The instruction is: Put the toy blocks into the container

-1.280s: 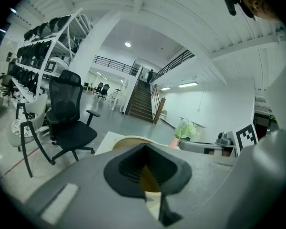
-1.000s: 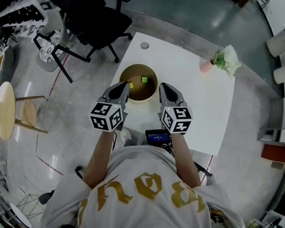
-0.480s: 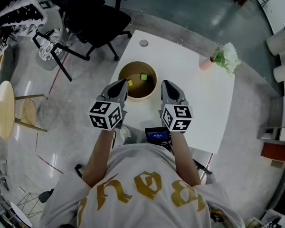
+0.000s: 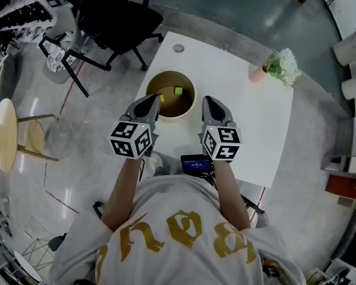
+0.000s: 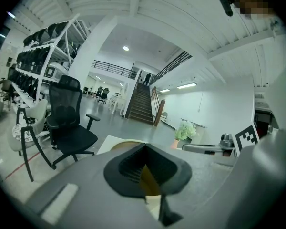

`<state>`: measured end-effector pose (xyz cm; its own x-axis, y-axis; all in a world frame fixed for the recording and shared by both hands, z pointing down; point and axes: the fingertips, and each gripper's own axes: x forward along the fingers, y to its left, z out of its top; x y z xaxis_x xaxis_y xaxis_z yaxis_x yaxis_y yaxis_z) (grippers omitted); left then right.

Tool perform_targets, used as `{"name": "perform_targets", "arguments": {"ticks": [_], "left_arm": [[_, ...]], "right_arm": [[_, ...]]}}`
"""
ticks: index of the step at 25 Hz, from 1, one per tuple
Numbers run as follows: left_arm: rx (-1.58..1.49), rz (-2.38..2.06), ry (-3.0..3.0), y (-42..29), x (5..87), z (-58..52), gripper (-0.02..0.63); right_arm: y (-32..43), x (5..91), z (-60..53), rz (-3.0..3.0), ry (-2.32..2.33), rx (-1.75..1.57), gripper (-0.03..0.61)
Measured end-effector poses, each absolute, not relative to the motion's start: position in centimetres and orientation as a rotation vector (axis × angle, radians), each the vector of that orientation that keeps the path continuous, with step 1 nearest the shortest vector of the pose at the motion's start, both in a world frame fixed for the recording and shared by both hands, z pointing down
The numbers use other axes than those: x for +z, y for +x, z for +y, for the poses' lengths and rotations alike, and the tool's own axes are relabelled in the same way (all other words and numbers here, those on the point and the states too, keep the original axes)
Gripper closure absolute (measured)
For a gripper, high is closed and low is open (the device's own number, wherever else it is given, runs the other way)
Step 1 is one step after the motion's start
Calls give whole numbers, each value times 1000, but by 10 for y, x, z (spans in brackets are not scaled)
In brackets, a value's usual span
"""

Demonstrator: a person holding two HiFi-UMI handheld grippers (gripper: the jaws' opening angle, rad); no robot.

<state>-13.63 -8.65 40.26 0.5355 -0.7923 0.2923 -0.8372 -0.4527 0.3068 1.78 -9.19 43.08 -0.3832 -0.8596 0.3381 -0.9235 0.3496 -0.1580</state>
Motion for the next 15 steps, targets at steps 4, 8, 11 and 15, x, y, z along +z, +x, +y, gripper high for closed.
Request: {"name": "perform_targets", "arguments": {"ticks": [4, 8, 11, 15], "left_arm": [[145, -1334, 2362, -136, 403, -86, 614], [141, -1337, 2367, -134, 400, -85, 614], [139, -1333, 2378, -130, 397, -83, 614], [144, -1325, 2379, -126, 397, -81, 614]], "right_arm": [[20, 431, -92, -2412, 1623, 486, 557], [20, 433, -91, -2422, 1614, 485, 557], [21, 433, -89, -2428, 1606, 479, 557], [22, 432, -88, -2424, 1604, 480, 557]]}}
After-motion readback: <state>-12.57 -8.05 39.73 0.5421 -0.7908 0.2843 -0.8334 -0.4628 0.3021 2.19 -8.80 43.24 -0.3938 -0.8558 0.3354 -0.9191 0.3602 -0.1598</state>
